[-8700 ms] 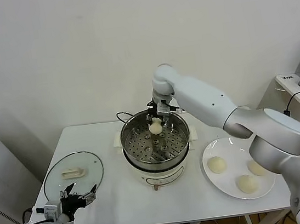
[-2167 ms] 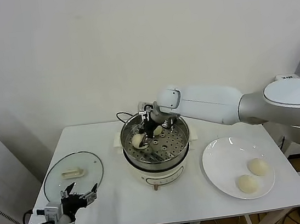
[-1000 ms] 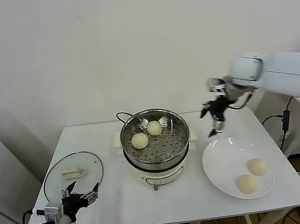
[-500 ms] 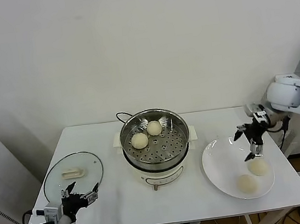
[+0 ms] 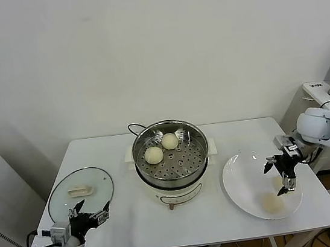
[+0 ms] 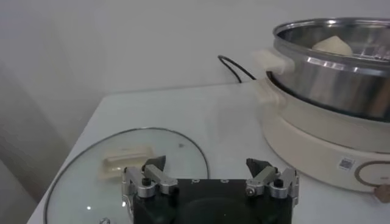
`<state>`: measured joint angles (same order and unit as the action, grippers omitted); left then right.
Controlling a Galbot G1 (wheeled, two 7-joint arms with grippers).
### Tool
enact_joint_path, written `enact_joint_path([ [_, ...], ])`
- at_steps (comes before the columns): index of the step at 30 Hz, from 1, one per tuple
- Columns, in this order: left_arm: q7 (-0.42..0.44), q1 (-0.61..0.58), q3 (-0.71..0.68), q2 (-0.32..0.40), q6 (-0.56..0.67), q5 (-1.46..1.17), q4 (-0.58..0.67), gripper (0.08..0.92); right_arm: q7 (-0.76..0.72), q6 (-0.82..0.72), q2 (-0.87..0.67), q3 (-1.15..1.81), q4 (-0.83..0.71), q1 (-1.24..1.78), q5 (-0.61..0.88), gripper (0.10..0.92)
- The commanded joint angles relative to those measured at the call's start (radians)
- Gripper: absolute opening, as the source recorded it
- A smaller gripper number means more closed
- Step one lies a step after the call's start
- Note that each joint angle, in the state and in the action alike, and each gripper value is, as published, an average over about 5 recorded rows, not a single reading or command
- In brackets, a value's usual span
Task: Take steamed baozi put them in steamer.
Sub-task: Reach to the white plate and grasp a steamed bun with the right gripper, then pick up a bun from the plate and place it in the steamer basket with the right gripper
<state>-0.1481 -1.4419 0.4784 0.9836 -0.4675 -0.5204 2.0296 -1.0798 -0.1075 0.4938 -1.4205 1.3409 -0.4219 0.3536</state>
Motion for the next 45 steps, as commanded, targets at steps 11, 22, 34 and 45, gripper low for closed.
enact_joint_path([
  [11,0.000,0.001,0.000,-0.001,0.000,0.001,-0.003,0.823,-0.002,0.020,0.021,0.155,-0.060,0.240,-0.116,0.823],
  [22,0.000,0.000,-0.001,0.001,-0.001,0.004,-0.003,0.823,0.003,0.024,0.044,0.206,-0.068,0.282,-0.133,0.790],
  [34,-0.002,0.006,-0.004,0.004,-0.006,0.005,-0.002,0.823,-0.027,0.027,0.044,0.210,-0.059,0.265,-0.152,0.566],
  [45,-0.003,0.006,-0.003,0.004,-0.006,0.005,-0.001,0.823,-0.055,0.031,0.032,0.043,-0.007,-0.008,-0.090,0.518],
])
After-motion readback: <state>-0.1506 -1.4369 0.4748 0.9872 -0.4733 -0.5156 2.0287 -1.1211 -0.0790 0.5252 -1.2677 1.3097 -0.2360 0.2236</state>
